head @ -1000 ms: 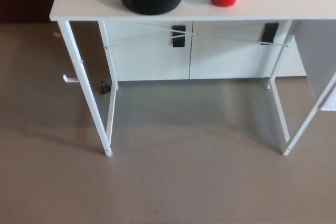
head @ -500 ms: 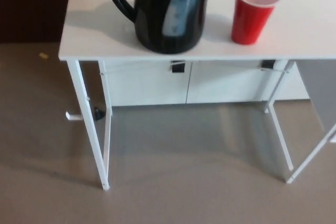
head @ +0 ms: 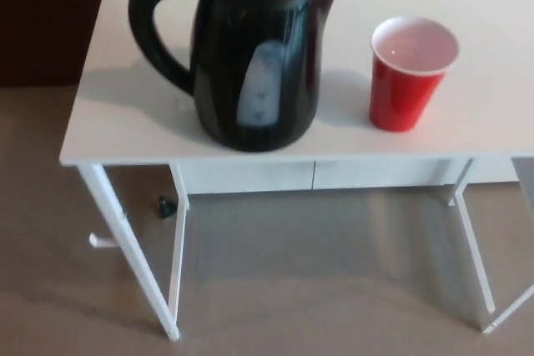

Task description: The robot walk towards a table in front and uses its left hand to pick up the pot from the base and pour water to the cup on the right hand side

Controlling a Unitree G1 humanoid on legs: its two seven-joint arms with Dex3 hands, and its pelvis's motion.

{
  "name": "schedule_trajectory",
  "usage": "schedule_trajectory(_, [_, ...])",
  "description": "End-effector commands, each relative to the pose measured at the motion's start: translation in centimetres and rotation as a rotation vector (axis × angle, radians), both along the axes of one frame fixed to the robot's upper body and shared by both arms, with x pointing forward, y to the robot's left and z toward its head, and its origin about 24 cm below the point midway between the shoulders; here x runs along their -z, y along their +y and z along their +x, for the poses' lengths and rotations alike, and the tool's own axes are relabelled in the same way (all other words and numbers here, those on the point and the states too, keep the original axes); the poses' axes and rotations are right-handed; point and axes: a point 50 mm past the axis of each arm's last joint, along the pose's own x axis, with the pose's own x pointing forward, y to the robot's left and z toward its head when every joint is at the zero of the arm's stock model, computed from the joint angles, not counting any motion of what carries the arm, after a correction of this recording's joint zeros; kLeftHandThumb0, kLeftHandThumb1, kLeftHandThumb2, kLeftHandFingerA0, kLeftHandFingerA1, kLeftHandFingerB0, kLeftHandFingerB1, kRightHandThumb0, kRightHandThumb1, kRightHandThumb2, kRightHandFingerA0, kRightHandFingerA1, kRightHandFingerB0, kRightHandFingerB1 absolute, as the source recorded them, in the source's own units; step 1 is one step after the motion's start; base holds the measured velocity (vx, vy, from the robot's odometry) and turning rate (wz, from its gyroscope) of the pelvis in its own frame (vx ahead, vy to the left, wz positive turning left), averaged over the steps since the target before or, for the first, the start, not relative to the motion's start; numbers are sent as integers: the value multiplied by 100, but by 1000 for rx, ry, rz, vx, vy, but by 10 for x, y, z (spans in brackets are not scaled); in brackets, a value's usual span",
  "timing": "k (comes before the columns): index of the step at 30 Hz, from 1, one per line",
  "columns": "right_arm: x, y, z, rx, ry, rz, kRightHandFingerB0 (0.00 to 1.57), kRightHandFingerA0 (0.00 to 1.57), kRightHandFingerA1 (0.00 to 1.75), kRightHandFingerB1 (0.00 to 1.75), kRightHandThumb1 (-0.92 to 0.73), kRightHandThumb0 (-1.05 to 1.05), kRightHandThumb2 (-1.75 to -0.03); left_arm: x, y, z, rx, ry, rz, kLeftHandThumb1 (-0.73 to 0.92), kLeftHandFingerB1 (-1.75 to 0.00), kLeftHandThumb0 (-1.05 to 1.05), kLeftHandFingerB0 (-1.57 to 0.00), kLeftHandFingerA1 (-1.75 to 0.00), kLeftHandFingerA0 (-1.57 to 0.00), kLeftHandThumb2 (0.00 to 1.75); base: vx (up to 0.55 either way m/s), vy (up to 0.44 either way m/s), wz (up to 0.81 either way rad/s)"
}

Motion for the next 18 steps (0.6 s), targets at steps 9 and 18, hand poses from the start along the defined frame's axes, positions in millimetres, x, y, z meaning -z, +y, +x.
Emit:
schedule_trajectory(9, [-1, 0, 8, -7, -16, -13, 43, 59, 49, 42, -54, -24, -56, -3, 8, 5, 0, -7, 23, 49, -41, -36, -35, -48, -45, 68, 265, 258, -10])
schedule_trajectory(18, [-1, 2, 13, -3, -16, -15, 46, 60, 48, 42, -53, -27, -55, -3, 8, 6, 4, -4, 33, 50, -41, -37, -36, -47, -44, 69, 103, 84, 5])
